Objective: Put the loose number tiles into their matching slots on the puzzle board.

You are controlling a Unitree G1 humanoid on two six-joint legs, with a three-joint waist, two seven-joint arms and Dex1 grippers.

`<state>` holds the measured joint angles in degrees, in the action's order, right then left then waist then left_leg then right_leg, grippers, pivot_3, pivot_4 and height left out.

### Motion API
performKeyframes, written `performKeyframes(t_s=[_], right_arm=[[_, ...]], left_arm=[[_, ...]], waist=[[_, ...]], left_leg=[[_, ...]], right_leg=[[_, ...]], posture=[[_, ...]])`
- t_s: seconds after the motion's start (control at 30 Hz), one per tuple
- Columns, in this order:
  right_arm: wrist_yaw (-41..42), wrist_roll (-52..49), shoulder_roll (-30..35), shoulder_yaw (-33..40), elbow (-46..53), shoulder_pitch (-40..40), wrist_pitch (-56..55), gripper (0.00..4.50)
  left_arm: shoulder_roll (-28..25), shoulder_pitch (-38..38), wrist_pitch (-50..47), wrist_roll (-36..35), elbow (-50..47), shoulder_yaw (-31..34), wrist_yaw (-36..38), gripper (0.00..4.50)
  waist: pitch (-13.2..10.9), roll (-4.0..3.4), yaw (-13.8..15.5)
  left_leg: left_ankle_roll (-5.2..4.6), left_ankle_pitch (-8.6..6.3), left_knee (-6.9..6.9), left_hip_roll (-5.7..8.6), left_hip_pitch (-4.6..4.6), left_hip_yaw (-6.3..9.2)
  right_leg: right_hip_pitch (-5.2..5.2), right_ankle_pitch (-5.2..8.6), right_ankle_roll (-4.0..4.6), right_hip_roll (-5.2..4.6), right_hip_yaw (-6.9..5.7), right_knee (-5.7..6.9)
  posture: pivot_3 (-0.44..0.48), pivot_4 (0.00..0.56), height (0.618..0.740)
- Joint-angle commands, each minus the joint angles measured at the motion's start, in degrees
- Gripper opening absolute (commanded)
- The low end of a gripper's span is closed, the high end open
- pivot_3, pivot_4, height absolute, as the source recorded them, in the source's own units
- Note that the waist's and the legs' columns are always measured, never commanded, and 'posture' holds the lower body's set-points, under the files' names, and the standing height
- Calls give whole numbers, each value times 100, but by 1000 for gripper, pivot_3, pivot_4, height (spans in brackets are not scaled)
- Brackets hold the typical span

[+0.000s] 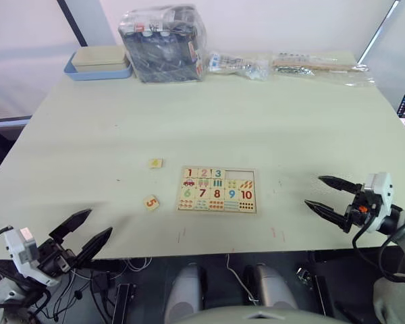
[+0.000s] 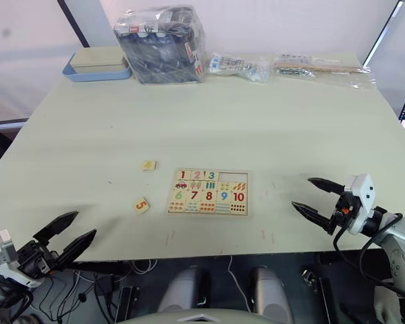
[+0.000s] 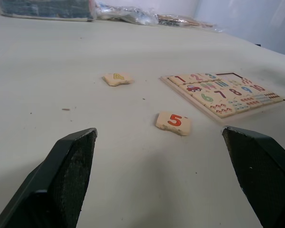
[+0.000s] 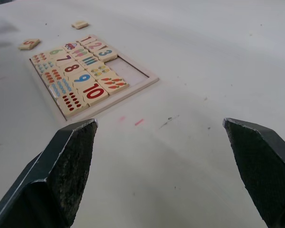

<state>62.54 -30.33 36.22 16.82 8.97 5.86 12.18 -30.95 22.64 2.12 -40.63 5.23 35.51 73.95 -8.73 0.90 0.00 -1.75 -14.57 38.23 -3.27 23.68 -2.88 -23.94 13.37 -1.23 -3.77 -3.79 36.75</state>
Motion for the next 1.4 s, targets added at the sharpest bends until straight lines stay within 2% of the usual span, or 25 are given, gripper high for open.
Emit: performKeyframes(t_s=[0.03,0.77,1.03,1.27,1.4], right_arm=[[-33,-122,-11,72,155,-42,-130,4434],[26,-383,-64,-194,340,-531,-52,4434],[200,-525,19,-353,354,-958,13,4434],[342,-740,141,-552,535,-1441,333,4434],[454,-827,206,-643,551,-1761,451,4434]], left_arm=[[1,22,136,-1,-31,54,10,4500],[339,154,491,61,-4,18,-46,4500],[398,98,425,-40,-265,8,-220,4500],[157,-8,-17,-274,-648,60,-354,4500],[-253,-99,-499,-383,-846,80,-404,4500]], waist=[[0,-1,18],[2,2,80],[1,1,79],[1,2,82],[1,4,78]], left_leg=[[0,0,0,0,0,0],[0,0,3,-1,0,2],[-1,0,7,0,-1,1],[-1,1,7,0,2,2],[-1,1,7,1,2,0]], right_leg=[[0,0,0,0,0,0],[2,0,0,6,-2,2],[2,-1,0,5,-1,3],[4,-2,1,6,-1,5],[4,-2,3,7,0,5]], posture=[[0,150,740],[0,150,740],[0,150,740],[0,150,740],[0,150,740]])
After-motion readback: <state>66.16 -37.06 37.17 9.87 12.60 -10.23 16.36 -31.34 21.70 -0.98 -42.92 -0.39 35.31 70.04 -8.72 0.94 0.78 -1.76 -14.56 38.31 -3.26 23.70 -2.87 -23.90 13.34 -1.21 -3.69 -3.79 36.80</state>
